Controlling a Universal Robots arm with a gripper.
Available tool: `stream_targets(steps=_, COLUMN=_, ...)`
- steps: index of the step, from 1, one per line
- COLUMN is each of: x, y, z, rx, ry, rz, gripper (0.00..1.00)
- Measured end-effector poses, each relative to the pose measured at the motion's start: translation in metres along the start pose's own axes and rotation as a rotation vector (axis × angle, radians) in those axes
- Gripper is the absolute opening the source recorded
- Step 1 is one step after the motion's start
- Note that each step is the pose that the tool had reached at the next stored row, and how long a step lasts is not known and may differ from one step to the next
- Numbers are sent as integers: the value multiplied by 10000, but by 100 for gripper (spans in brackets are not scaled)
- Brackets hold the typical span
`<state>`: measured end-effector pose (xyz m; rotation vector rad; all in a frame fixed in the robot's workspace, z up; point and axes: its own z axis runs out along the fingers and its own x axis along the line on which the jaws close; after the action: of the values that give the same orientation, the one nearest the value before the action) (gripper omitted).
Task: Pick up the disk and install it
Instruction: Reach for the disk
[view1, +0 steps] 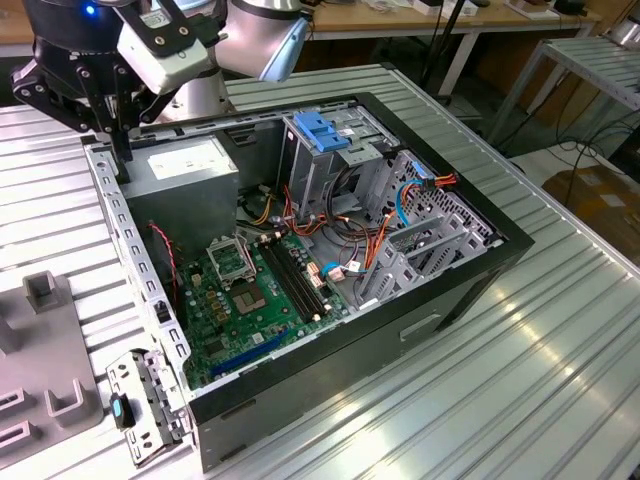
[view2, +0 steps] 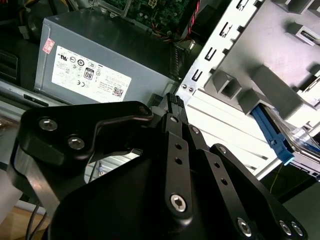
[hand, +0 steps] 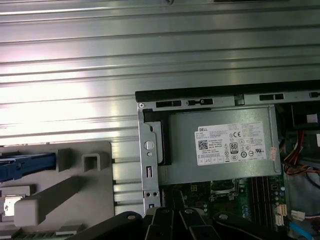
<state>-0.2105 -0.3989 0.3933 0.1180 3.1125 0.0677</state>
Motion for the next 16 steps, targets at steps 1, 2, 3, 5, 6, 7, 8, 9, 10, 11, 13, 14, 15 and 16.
stream_targets(steps=1, x=11, y=-1, z=0, rx=0, ry=0, rz=0, gripper=11)
stream_targets(steps=2, x=17, y=-1, z=0, rx=0, ry=-1, rz=0, gripper=11)
stream_targets(steps=3, x=25, y=-2, z=-1, rx=0, ry=0, rz=-1, gripper=11)
stream_targets(steps=5, x=47, y=-3, z=-1, rx=1, ry=0, rz=0, gripper=11)
stream_targets(steps=6, x=64, y=-4, z=-2, rx=0, ry=0, rz=-1, gripper=11)
stream_targets(steps=7, x=88, y=-2, z=-2, rx=0, ry=0, rz=0, gripper=11)
stream_targets(steps=8, x=105, y=-2, z=-2, rx=0, ry=-1, rz=0, gripper=11)
stream_targets(steps=9, x=116, y=-1, z=-2, rx=0, ry=-1, rz=0, gripper=11)
stream_targets(steps=10, x=129, y=-1, z=-2, rx=0, ry=-1, rz=0, gripper=11)
stream_targets(steps=11, x=142, y=-1, z=-3, rx=0, ry=0, rz=0, gripper=11)
stream_targets(steps=13, x=163, y=-2, z=-3, rx=0, ry=-1, rz=1, gripper=11)
stream_targets(steps=14, x=171, y=-2, z=-4, rx=0, ry=0, rz=0, gripper=11)
stream_targets(steps=15, x=184, y=-3, z=-4, rx=0, ry=0, rz=0, gripper=11)
stream_targets(steps=16, x=192, y=-3, z=-4, rx=0, ry=0, rz=0, gripper=11)
